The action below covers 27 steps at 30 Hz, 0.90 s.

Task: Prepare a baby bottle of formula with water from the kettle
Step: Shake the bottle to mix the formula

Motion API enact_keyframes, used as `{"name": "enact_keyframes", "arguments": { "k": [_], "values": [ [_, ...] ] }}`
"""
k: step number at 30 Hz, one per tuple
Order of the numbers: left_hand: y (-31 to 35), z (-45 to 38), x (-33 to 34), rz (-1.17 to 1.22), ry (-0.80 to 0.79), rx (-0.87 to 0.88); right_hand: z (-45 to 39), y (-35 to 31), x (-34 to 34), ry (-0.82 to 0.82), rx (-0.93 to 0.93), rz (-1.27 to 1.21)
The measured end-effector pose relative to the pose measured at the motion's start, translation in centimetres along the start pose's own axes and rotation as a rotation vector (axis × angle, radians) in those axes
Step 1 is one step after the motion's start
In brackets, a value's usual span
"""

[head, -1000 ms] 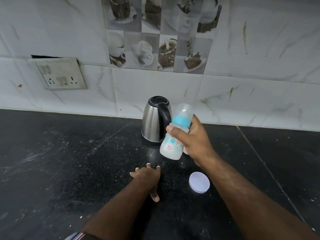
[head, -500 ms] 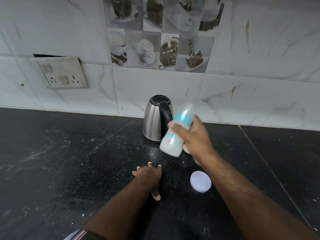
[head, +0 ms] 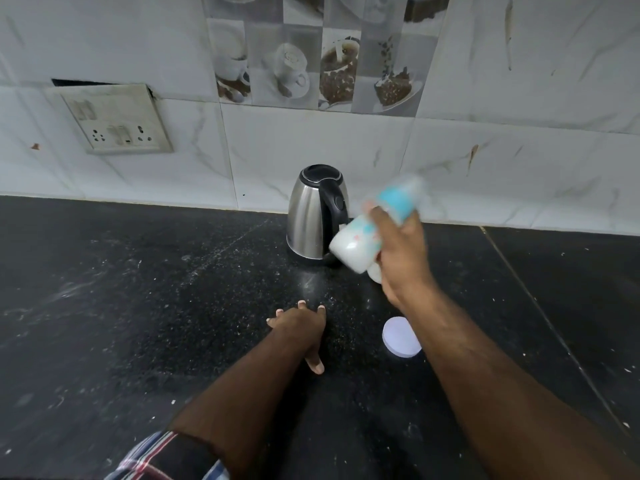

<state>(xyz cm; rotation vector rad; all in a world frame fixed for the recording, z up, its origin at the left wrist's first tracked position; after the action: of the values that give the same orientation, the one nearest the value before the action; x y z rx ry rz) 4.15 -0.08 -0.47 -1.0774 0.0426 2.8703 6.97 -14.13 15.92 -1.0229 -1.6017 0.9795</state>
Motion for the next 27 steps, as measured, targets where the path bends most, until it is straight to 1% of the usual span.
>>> {"name": "enact_keyframes", "arguments": {
  "k": [1, 2, 3, 4, 5, 6, 7, 9, 10, 11, 12, 13, 14, 15, 17, 18, 19, 20, 21, 22, 23, 25, 26, 27],
  "values": [
    [0.0, -0.1, 0.0, -0.007, -0.004, 0.002, 0.8, 1.3, 0.6, -0.071, 0.082, 0.170],
    [0.1, -0.1, 0.0, -0.011, -0.007, 0.004, 1.3, 1.8, 0.8, -0.122, 0.082, 0.252],
    [0.1, -0.2, 0.0, -0.011, -0.004, 0.006, 1.1, 1.7, 0.4, -0.107, 0.056, 0.262],
    [0.1, -0.2, -0.1, -0.008, 0.003, 0.005, 0.5, 1.0, 0.0, -0.061, 0.018, 0.170],
    [0.0, -0.2, -0.1, -0.003, 0.008, 0.005, 0.1, 0.1, -0.9, 0.032, -0.047, 0.051],
    [0.0, -0.3, 0.0, 0.003, 0.009, 0.004, -0.4, -0.1, -1.5, 0.085, -0.093, -0.013],
    [-0.1, -0.3, 0.1, 0.004, 0.008, 0.003, -0.3, -0.1, -1.5, 0.081, -0.087, -0.030],
    [0.0, -0.4, 0.2, -0.008, -0.005, 0.003, 0.8, 1.7, -0.5, -0.042, 0.068, 0.175],
    [0.0, -0.4, 0.1, -0.011, -0.009, 0.004, 1.3, 2.2, -0.2, -0.095, 0.079, 0.235],
    [0.0, -0.3, 0.0, -0.011, -0.008, 0.005, 1.2, 2.0, -0.4, -0.070, 0.063, 0.229],
    [0.0, -0.3, 0.0, -0.006, -0.005, 0.006, 0.7, 1.3, -0.9, -0.021, 0.022, 0.132],
    [0.0, -0.3, 0.0, -0.003, -0.002, 0.007, 0.3, 0.6, -1.7, 0.073, -0.040, 0.021],
    [0.1, -0.2, 0.0, -0.004, -0.001, 0.008, 0.0, 0.5, -2.1, 0.120, -0.078, -0.026],
    [0.1, -0.1, 0.0, -0.008, 0.000, 0.006, 0.1, 0.6, -1.9, 0.110, -0.058, -0.029],
    [0.1, -0.1, 0.1, -0.013, -0.012, 0.001, 1.0, 2.3, -0.7, -0.033, 0.087, 0.168],
    [0.1, -0.1, 0.1, -0.009, -0.017, 0.002, 1.4, 2.6, -0.4, -0.082, 0.087, 0.226],
    [0.1, 0.0, 0.0, -0.005, -0.018, 0.005, 1.1, 2.4, -0.6, -0.067, 0.071, 0.212],
    [0.1, 0.0, -0.1, 0.000, -0.013, 0.007, 0.6, 1.5, -0.8, -0.021, 0.039, 0.094],
    [0.1, 0.0, 0.0, 0.003, -0.010, 0.008, 0.1, 0.9, -1.6, 0.074, -0.026, -0.013],
    [0.1, 0.0, 0.0, 0.005, -0.008, 0.008, -0.2, 0.6, -2.0, 0.120, -0.079, -0.052],
    [0.1, 0.0, 0.1, 0.004, -0.007, 0.007, -0.1, 0.7, -1.9, 0.114, -0.063, -0.020],
    [0.1, -0.1, 0.2, -0.002, -0.012, 0.004, 1.0, 2.5, -1.1, -0.012, 0.077, 0.176],
    [0.1, -0.2, 0.2, -0.001, -0.014, 0.004, 1.4, 2.7, -1.0, -0.035, 0.076, 0.222],
    [0.1, -0.3, 0.1, 0.002, -0.012, 0.006, 1.2, 2.4, -1.4, -0.004, 0.070, 0.198]
  ]
}}
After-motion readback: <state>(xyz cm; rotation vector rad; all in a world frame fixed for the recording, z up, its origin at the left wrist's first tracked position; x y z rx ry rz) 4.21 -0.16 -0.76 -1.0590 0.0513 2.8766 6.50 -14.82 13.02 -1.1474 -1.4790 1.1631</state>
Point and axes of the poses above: each hand's wrist, its own z-axis away from the middle knuckle, its own x-axis out of the palm, y = z × x, the point moved 6 cm from there along -z, towards the middle knuckle, and after that the axes turned 11 degrees about -y, right-handed, at the moved point
